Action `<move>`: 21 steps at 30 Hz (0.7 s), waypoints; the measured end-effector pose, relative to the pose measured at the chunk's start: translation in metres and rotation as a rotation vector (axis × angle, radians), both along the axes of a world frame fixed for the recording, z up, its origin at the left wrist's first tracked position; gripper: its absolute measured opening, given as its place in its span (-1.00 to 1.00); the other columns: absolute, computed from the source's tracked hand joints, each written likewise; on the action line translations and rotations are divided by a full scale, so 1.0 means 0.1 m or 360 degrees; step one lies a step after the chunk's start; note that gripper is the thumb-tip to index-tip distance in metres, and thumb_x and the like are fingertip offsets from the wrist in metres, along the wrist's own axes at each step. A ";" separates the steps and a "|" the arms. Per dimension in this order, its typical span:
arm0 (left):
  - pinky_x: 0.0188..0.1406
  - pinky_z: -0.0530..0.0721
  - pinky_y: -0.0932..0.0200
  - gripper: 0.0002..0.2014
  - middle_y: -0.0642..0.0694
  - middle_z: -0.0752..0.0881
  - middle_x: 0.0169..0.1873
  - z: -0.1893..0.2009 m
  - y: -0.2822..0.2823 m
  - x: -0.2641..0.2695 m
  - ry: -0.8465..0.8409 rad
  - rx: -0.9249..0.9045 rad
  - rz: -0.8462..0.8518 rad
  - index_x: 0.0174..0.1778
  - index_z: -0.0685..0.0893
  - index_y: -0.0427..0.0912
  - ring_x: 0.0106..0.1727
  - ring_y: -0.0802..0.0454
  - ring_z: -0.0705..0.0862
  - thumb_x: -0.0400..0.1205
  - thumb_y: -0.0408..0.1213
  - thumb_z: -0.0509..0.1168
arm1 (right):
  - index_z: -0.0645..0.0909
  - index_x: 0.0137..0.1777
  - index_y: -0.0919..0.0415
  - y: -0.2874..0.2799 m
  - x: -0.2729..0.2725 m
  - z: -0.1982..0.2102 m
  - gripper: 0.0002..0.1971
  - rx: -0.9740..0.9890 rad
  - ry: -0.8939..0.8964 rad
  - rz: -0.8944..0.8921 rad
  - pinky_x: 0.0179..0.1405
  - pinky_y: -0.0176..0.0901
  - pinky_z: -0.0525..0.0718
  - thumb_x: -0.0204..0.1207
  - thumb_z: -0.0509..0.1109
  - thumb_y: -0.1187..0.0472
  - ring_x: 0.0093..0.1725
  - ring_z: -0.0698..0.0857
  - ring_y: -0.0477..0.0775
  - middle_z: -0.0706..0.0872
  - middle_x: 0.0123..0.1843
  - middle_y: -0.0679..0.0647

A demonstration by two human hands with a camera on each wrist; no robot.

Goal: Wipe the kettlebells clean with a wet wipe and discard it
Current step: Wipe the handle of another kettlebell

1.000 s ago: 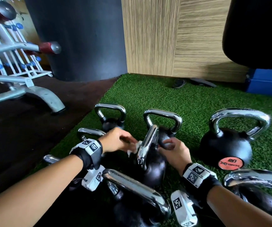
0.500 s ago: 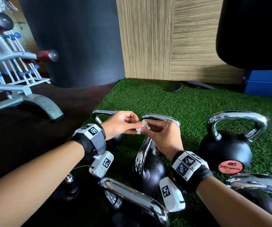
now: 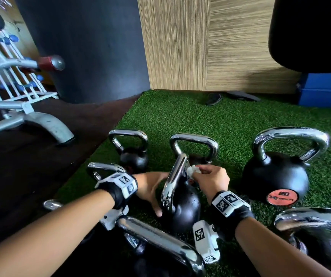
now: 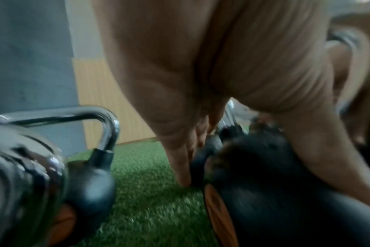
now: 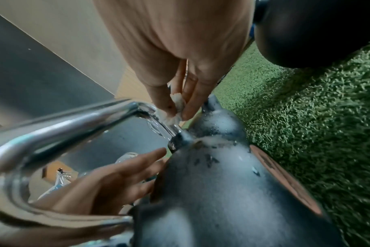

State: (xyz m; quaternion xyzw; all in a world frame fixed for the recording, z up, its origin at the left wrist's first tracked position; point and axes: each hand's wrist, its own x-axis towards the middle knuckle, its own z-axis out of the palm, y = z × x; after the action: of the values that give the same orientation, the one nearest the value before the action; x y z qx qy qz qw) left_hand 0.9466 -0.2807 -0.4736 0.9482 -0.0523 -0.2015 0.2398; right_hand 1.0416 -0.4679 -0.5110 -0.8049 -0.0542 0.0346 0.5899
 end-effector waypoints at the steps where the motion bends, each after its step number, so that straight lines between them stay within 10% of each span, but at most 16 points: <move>1: 0.19 0.54 0.48 -0.26 0.59 0.66 0.05 -0.07 -0.08 0.00 0.0077 -0.0006 -0.0041 0.10 0.57 0.54 0.08 0.55 0.63 0.16 -0.12 0.79 | 0.85 -0.12 -0.01 0.03 0.00 -0.03 -0.79 -0.0027 0.0021 0.0025 -0.41 -0.51 0.52 0.22 0.67 0.16 -0.36 0.69 -0.33 0.69 -0.46 -0.32; 4: -0.01 0.41 0.71 -0.56 0.74 0.59 -0.21 -0.13 -0.27 -0.01 0.0172 0.0046 -0.0133 -0.26 0.60 0.59 -0.14 0.77 0.53 0.30 0.00 0.72 | 0.85 -0.08 0.01 0.11 0.04 -0.11 -0.76 -0.0056 0.0078 0.0094 -0.30 -0.47 0.59 0.22 0.69 0.16 -0.29 0.72 -0.24 0.73 -0.39 -0.26; 7: -0.13 0.22 0.92 -0.50 0.83 0.47 -0.22 -0.11 -0.31 0.00 0.0092 0.0029 -0.0217 -0.08 0.45 0.48 -0.21 0.97 0.34 0.40 -0.02 0.67 | 0.85 -0.07 0.02 0.13 0.07 -0.16 -0.76 -0.0059 0.0148 0.0133 -0.04 -0.20 0.76 0.24 0.70 0.12 -0.17 0.80 -0.04 0.84 -0.24 -0.03; 11: -0.25 0.33 0.84 -0.68 0.55 0.65 -0.31 -0.18 -0.24 0.03 0.0147 0.0050 -0.0088 -0.23 0.65 0.31 -0.26 0.73 0.52 0.38 -0.09 0.69 | 0.86 -0.05 0.05 0.20 0.14 -0.07 -0.83 -0.0026 0.0062 0.0055 -0.01 -0.03 0.83 0.35 0.64 0.17 -0.18 0.83 0.02 0.87 -0.19 0.03; 14: -0.19 0.38 0.82 -0.63 0.32 0.74 -0.12 -0.23 -0.23 0.03 0.0126 0.0070 -0.0020 -0.04 0.71 0.04 -0.13 0.50 0.54 0.36 -0.06 0.70 | 0.85 -0.04 -0.06 0.24 0.12 0.01 -0.83 0.0056 -0.0190 -0.0015 -0.08 -0.13 0.83 0.39 0.60 0.19 -0.22 0.80 -0.11 0.87 -0.15 -0.08; 18: -0.36 0.37 0.77 -0.56 0.73 0.55 -0.41 -0.13 -0.26 0.03 0.0226 0.0079 0.0030 -0.36 0.60 0.53 -0.32 0.78 0.50 0.36 -0.11 0.70 | 0.84 0.01 -0.02 0.18 0.10 0.06 -0.81 0.0051 -0.0259 0.0049 -0.03 -0.21 0.77 0.40 0.60 0.20 -0.14 0.77 -0.13 0.87 -0.07 -0.06; 21: -0.28 0.36 0.82 -0.59 0.80 0.54 -0.33 -0.16 -0.23 0.04 0.0235 0.0024 0.0027 -0.28 0.61 0.48 -0.23 0.86 0.48 0.32 -0.05 0.72 | 0.84 0.05 0.05 0.17 0.12 0.16 -0.78 -0.0042 -0.0506 0.0091 -0.19 -0.56 0.57 0.44 0.55 0.31 -0.20 0.71 -0.19 0.87 0.00 0.00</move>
State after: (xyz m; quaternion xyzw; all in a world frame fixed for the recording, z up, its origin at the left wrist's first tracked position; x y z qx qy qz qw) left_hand 0.9508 -0.3040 -0.4894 0.9330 -0.0251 -0.2692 0.2376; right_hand 1.0536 -0.4514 -0.4948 -0.8060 -0.1693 -0.0758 0.5622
